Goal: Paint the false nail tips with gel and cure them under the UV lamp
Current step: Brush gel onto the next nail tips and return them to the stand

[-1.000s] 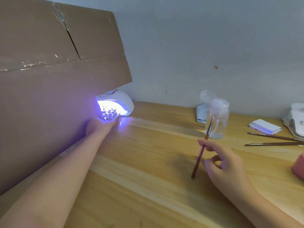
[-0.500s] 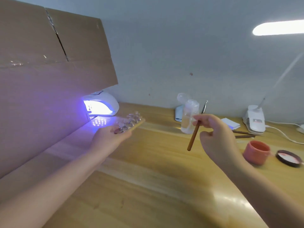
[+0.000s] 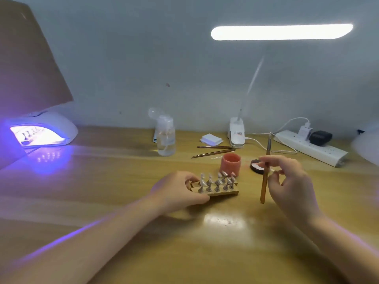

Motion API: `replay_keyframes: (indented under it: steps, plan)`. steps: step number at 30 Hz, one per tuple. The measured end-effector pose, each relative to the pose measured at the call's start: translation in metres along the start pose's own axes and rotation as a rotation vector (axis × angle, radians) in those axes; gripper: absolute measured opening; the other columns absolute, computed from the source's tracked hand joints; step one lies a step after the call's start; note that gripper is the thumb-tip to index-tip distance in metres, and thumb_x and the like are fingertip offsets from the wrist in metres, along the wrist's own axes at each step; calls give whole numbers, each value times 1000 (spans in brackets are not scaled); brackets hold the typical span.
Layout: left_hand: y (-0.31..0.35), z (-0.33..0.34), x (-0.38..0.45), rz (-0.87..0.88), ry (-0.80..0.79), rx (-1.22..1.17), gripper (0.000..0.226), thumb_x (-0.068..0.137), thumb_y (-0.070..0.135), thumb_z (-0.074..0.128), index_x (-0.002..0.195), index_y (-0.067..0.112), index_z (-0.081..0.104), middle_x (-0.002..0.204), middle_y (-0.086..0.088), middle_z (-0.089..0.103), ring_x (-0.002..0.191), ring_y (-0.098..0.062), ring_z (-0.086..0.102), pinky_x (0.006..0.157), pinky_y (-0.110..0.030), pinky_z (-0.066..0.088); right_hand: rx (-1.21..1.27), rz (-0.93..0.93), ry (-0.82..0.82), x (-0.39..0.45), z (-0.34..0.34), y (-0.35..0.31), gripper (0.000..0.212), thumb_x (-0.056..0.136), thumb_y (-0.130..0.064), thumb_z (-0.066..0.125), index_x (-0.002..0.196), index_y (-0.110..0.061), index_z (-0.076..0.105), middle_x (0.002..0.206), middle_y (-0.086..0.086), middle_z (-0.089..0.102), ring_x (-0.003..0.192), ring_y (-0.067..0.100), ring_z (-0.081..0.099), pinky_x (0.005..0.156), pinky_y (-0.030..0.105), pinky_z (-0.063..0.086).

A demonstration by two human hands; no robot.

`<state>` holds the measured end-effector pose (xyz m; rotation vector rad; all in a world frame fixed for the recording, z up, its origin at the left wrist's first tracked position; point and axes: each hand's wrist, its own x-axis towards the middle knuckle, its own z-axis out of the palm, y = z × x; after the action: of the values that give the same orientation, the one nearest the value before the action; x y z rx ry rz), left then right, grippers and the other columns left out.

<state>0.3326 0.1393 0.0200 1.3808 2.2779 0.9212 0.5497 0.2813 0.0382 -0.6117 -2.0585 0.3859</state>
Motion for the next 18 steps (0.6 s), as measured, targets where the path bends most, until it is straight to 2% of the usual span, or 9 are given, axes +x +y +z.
replay_keyframes:
  steps: [2, 4, 8, 11, 13, 14, 16, 18]
  plan:
    - [15, 8, 9, 12, -43, 84, 47, 57, 63, 71, 100, 46, 64, 62, 24, 48, 67, 5, 51, 61, -23, 40, 20, 18, 21, -5, -4, 9, 56, 76, 24, 52, 110, -19, 64, 94, -6, 64, 99, 23, 59, 86, 41, 51]
    - [25, 15, 16, 14, -69, 161, 55, 62, 58, 73, 114, 43, 62, 76, 23, 50, 83, -1, 55, 70, -25, 46, 47, 36, 25, -7, -5, 13, 61, 75, 24, 49, 108, -27, 60, 94, -7, 64, 98, 21, 59, 84, 34, 49]
    - [32, 22, 19, 17, -39, 211, 61, 61, 58, 66, 118, 41, 61, 68, 17, 51, 69, -2, 51, 61, -24, 40, 137, 109, -4, -7, -7, 15, 63, 78, 21, 46, 110, -31, 60, 96, -22, 61, 99, 4, 57, 83, 16, 44]
    - [30, 23, 12, 33, -59, 210, 75, 62, 62, 71, 131, 41, 51, 72, 18, 48, 72, -3, 50, 60, -25, 36, 247, 171, -44, -8, -6, 13, 64, 79, 21, 43, 114, -29, 63, 100, -13, 68, 100, 5, 60, 82, 19, 44]
    - [29, 23, 4, 61, 26, 210, 77, 64, 61, 75, 133, 42, 46, 75, 16, 46, 70, -3, 49, 58, -25, 35, 324, 192, -69, -10, -4, 7, 67, 77, 22, 41, 117, -27, 63, 102, -5, 71, 102, 6, 60, 84, 20, 44]
    - [29, 23, 0, 102, 116, 202, 73, 64, 60, 76, 128, 43, 46, 75, 14, 45, 66, -3, 48, 56, -24, 35, 349, 196, -86, -11, -2, 3, 69, 77, 22, 40, 118, -28, 63, 103, -4, 70, 101, 2, 59, 82, 15, 42]
    - [30, 24, -10, 259, 313, 151, 60, 64, 63, 74, 115, 44, 48, 73, 14, 44, 64, -3, 48, 52, -19, 36, 385, 186, -117, -15, 1, -3, 72, 76, 23, 40, 120, -30, 61, 102, -5, 70, 98, -5, 57, 75, 8, 40]
    - [37, 26, -19, 457, 390, 91, 52, 65, 64, 68, 109, 44, 47, 72, 18, 45, 66, 1, 49, 52, -13, 36, 427, 176, -159, -19, 5, -9, 74, 77, 23, 41, 122, -33, 59, 103, -9, 69, 97, -7, 57, 74, 5, 39]
